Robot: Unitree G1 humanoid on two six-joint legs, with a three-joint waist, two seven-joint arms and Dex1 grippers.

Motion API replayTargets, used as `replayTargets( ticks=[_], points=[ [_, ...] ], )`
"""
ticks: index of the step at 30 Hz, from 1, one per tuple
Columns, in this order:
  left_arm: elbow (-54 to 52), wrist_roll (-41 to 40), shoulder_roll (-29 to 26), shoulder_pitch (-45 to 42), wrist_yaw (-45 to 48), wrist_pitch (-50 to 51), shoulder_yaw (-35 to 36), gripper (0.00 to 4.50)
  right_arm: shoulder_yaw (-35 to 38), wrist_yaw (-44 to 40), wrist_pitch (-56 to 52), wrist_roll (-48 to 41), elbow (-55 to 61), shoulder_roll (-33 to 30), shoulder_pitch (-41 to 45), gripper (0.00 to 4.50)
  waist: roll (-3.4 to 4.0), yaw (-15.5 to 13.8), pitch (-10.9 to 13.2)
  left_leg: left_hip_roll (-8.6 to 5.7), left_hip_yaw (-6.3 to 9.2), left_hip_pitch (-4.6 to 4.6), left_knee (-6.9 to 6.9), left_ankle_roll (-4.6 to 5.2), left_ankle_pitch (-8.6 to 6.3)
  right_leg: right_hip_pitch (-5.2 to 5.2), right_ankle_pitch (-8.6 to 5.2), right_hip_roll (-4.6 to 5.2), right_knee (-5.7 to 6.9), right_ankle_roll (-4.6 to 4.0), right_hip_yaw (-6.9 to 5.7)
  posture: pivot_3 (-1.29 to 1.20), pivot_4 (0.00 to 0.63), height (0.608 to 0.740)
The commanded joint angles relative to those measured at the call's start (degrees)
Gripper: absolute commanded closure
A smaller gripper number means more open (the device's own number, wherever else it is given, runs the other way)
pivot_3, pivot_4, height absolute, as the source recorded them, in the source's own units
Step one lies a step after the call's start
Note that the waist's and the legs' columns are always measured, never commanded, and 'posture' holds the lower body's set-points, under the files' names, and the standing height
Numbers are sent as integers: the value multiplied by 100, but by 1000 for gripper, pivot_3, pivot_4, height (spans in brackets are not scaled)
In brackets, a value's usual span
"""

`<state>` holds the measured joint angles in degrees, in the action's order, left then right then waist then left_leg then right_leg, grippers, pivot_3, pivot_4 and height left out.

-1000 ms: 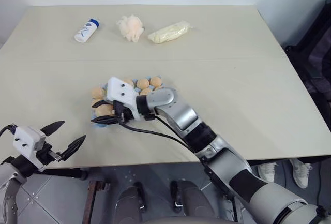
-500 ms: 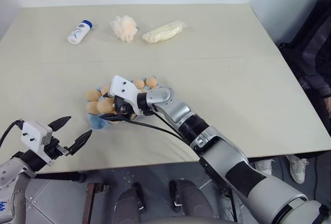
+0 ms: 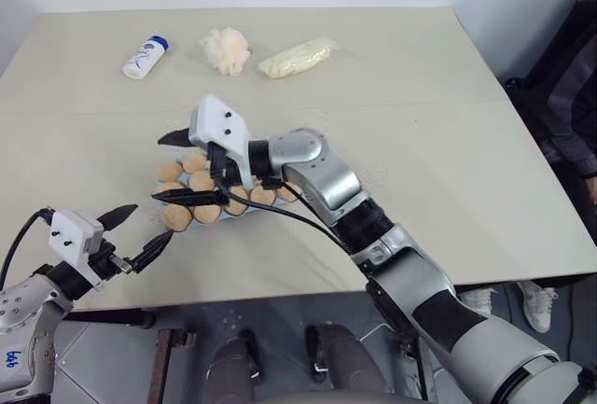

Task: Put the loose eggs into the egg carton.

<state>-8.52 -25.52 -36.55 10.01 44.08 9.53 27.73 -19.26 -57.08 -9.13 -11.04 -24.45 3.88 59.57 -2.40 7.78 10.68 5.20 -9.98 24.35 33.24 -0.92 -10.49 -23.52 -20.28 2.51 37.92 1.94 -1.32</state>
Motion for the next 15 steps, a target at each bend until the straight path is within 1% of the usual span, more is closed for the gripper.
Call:
replayTargets(
  ticks=[1,5,6,8,10,12,15],
  points=[
    [-75,-112,-196,-32,117,63,124,0,339,-74,-190,-201,919,-528,-483,37,-4,-37,-2,0,0,1,0,0,0,1,0,1,-3,0,0,0,150,740],
    [-164,-93,-405,-197,277,96,39,0,739,-129,-139,-321,1903,-1456,-1588,37,-4,-139,-2,-4,2,1,1,3,-1,4,0,4,-9,0,-2,0,150,740],
    [-184,-94,-421,-223,292,104,22,0,777,-129,-147,-340,2039,-1591,-1739,37,-1,-145,0,-4,2,1,-1,3,-2,4,0,4,-11,0,-2,0,150,740],
    [-249,-79,-456,-339,355,101,-104,0,1103,42,-145,-288,2260,-2071,-2317,37,2,-145,1,-5,1,1,0,4,-2,3,0,4,-11,0,1,0,150,740],
    [-268,-56,-493,-494,440,84,-254,0,1425,46,161,-193,2286,-2585,-2943,37,2,-159,1,-4,1,0,0,3,-1,4,-1,3,-9,-2,1,0,150,740],
    [-209,2,-502,-638,447,68,-365,0,1650,117,261,-267,2335,-2828,-3344,37,4,-177,3,-6,1,-2,0,4,-2,10,-1,2,-14,-2,0,0,150,740],
    [-161,28,-496,-818,446,47,-478,0,1830,198,536,-273,2346,-2992,-3744,37,6,-112,4,-4,-3,-4,5,7,0,7,-1,-7,-8,-2,11,0,150,740]
  ],
)
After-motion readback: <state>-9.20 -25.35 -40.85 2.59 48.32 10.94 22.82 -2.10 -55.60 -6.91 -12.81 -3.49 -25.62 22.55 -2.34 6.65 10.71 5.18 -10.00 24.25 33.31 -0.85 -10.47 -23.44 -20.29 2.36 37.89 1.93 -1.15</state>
